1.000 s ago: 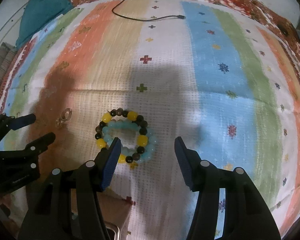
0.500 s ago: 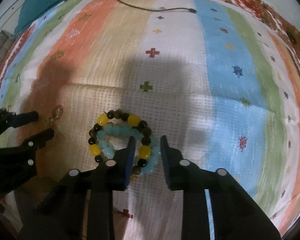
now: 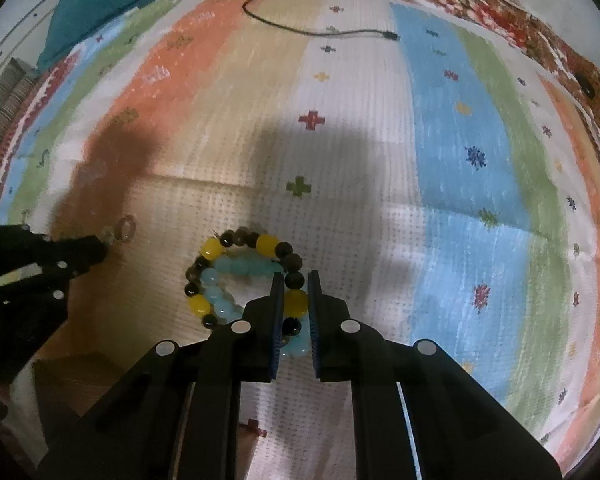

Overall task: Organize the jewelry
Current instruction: 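Grasp a metal ring with the left tool while the right tool grasps the yellow-black bracelet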

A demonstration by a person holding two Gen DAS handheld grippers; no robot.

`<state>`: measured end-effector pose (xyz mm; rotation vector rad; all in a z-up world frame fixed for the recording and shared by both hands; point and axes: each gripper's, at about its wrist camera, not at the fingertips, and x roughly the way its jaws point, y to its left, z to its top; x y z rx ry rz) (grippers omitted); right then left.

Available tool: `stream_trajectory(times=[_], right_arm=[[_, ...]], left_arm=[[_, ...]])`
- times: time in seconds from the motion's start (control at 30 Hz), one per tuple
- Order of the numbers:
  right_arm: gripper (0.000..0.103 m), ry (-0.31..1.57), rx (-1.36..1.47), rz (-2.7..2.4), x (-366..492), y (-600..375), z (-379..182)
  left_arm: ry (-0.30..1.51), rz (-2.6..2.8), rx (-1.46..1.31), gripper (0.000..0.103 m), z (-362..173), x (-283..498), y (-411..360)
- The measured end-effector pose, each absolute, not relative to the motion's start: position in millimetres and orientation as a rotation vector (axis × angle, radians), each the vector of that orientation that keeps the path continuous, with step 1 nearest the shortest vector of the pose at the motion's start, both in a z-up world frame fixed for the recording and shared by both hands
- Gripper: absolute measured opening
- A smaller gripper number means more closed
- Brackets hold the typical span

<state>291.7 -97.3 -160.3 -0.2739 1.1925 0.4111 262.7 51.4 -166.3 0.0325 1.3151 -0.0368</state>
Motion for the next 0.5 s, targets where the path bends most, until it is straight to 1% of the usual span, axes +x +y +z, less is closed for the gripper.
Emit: stream_trajectory(times=[0.3, 0.5], right_arm=[[0.012, 1.150, -0.232, 0.429, 287, -102, -139], [0.013, 1.130, -0.217, 0.434, 281, -103, -130]], left_arm=[[1.272, -0.044, 0.004, 0.002, -143, 251, 56], [1.265, -0.038, 0.012, 0.002, -138, 244, 56]])
